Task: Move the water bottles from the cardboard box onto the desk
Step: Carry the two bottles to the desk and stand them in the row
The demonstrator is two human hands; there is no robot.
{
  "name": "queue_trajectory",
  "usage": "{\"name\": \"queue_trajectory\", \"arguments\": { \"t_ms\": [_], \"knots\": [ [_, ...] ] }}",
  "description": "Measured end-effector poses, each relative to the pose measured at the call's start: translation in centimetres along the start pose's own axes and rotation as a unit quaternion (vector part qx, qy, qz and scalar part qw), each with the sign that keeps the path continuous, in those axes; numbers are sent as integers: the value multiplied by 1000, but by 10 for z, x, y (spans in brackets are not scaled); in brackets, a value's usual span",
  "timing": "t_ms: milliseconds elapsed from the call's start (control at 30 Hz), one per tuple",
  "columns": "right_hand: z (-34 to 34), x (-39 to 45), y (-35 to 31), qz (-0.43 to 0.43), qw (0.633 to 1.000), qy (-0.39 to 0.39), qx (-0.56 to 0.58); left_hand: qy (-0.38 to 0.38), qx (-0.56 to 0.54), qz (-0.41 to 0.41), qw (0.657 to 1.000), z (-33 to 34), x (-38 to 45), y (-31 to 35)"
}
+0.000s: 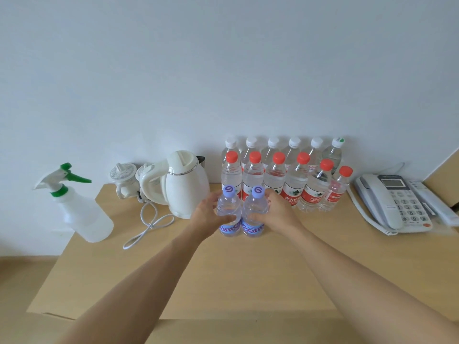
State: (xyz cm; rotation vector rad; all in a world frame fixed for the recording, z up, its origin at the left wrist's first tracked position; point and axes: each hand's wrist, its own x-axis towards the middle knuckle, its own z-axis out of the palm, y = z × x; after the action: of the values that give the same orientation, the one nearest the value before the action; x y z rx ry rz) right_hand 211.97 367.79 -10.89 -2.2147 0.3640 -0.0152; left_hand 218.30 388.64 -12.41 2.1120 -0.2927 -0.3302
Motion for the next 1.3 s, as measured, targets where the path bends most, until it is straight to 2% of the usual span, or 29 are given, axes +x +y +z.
{"name": "queue_trajectory", "arguments": {
  "t_ms": [100,200,533,967,1300],
  "knots": [
    [1,-2,-3,-23,999,36,-33,48,75,14,996,-4,-1,6],
    [5,-4,-2,-16,998,51,-35,60,131,30,989,0,-2,11],
    [8,-9,-1,-30,996,84,-23,72,117,30,990,6,18,19],
    [5,9,5,-21,995,99,2,20,139,16,990,-3,28,25],
    [9,26,6,-33,992,122,5,30,148,15,988,-2,27,30]
  ]
}}
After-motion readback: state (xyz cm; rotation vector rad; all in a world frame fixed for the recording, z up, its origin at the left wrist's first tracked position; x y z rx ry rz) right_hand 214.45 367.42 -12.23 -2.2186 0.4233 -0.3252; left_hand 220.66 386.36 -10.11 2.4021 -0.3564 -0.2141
